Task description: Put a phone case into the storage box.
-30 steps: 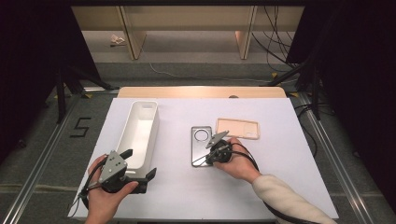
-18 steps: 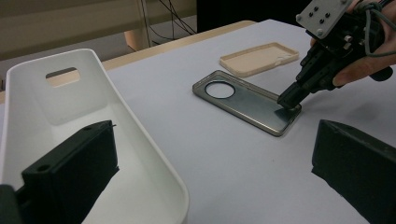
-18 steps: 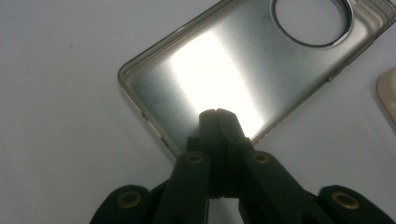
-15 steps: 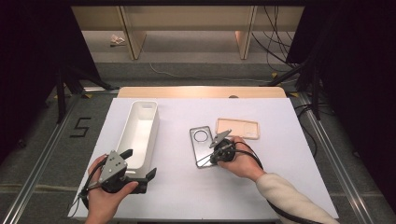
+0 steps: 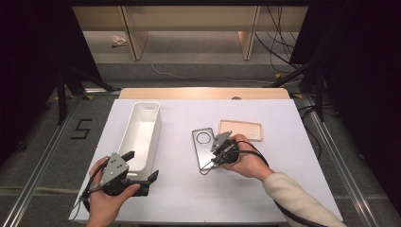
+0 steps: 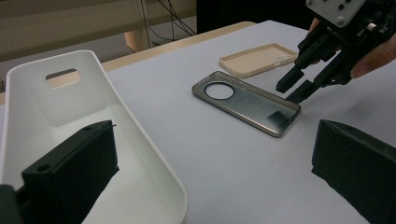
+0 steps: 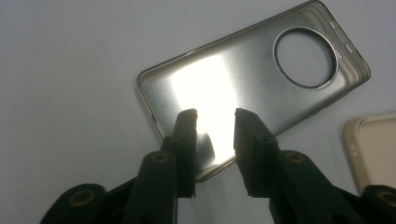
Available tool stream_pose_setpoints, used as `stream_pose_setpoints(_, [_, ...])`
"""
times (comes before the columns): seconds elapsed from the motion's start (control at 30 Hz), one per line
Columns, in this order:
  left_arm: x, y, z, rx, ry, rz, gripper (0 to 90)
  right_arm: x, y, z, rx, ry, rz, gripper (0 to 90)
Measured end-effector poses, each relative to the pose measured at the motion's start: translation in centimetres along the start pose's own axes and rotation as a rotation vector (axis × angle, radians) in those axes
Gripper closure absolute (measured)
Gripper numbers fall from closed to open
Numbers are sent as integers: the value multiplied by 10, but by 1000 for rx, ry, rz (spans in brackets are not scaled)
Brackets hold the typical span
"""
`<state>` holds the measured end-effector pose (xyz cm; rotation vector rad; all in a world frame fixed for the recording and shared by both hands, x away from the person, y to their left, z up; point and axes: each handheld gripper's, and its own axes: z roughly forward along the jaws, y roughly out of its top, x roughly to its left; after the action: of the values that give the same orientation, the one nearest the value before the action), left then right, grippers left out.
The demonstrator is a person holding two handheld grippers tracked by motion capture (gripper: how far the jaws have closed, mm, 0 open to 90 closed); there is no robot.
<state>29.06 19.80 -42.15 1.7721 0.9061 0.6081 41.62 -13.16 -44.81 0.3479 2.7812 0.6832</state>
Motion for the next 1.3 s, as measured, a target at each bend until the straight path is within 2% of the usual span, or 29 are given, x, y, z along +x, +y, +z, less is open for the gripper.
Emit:
stream_pose_setpoints(0.07, [0, 0, 0, 0, 1, 0, 0, 1, 3, -1, 32, 21, -95, 607])
stream_pose_setpoints(0.13, [0, 0, 0, 1, 1, -1, 0, 3, 6, -1, 78, 49, -165, 560])
stream_pose_setpoints(0.2, [0, 0, 0, 0, 0, 0, 0, 5, 8, 2, 117, 58, -232, 523])
stream_pose_setpoints(0.3, [-1, 0, 0, 0, -1, 0, 0, 6, 11, 6, 173, 66, -279, 500])
stream_pose_setpoints(0.4, [0, 0, 0, 0, -2, -2, 0, 6, 17, 9, 204, 73, -326, 480])
stream_pose_setpoints(0.47, [0, 0, 0, 1, -3, -3, 0, 6, 19, 10, 212, 79, -337, 477])
stream_pose_setpoints(0.53, [0, 0, 0, 0, -4, -6, 0, 6, 25, 12, 230, 78, -367, 472])
stream_pose_setpoints(0.67, [0, 0, 0, -2, -4, -5, 0, 8, 29, 17, 268, 80, -380, 466])
stream_pose_setpoints(0.73, [0, 0, 0, -1, -5, -6, 0, 8, 29, 20, 268, 85, -393, 466])
stream_pose_setpoints(0.83, [0, 0, 1, 1, -7, -7, 0, 10, 30, 23, 278, 91, -391, 468])
stream_pose_setpoints(1.0, [0, 0, 0, -1, -6, -6, 0, 9, 32, 26, 282, 95, -413, 472])
stream_pose_setpoints(1.1, [0, 0, 0, -1, -5, -5, 0, 9, 34, 26, 291, 91, -407, 476])
stream_pose_setpoints(1.17, [0, 0, 0, -1, -5, -5, 0, 8, 36, 28, 288, 91, -425, 477])
stream_pose_setpoints(1.3, [0, 0, 0, -1, -6, -5, 0, 9, 37, 29, 301, 96, -419, 485])
